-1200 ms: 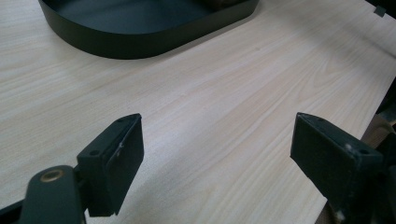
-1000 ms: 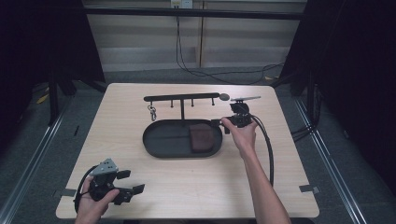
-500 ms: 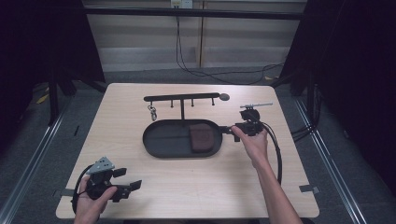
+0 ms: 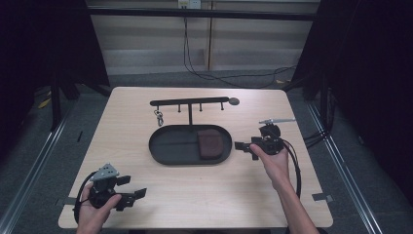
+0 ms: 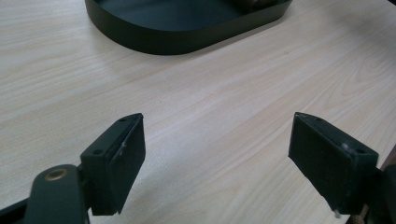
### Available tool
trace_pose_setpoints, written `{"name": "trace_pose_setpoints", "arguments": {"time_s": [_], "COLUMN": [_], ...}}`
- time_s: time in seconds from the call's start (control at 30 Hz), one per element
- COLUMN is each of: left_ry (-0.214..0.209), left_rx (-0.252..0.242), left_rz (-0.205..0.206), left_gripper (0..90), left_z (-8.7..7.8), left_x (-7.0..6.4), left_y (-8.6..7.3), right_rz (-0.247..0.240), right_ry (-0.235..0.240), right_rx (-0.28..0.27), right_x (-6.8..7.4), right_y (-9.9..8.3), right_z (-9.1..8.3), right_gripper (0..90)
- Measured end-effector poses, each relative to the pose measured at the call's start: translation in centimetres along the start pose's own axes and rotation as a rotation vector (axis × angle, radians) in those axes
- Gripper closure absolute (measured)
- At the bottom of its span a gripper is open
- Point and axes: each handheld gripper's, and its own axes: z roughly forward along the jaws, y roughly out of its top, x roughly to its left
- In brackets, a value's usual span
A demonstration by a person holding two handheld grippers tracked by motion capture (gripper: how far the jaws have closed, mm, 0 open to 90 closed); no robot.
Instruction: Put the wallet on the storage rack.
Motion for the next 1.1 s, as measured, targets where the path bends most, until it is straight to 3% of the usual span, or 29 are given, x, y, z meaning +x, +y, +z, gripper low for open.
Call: {"name": "trace_pose_setpoints", "arguments": {"time_s": [0.07,0.67,0.7,0.9,1.1], "left_ry": [-0.001,0.015,0.012,0.051,0.050], "left_rx": [0.002,-0.003,-0.009,-0.020,-0.019], "left_rz": [0.004,-0.003,-0.020,-0.050,-0.035], "left_gripper": [18.9,19.2,19.4,23.6,29.3], "left_z": [0.0,0.0,0.0,0.1,0.1], "left_x": [0.0,0.0,0.0,0.0,-0.1], "left_y": [0.0,0.0,0.0,0.0,0.0], "right_rz": [-0.020,-0.033,-0.036,-0.019,-0.002], "right_ry": [-0.014,-0.059,-0.064,-0.072,-0.087], "right_rx": [0.000,0.022,0.029,0.029,0.016], "right_x": [0.2,-0.3,-0.4,-0.6,-1.1], "right_y": [-0.8,-5.9,-6.6,-8.7,-10.8], "right_z": [-0.7,-4.1,-4.3,-5.3,-6.1], "right_gripper": [17.2,17.5,17.6,18.2,18.4]}}
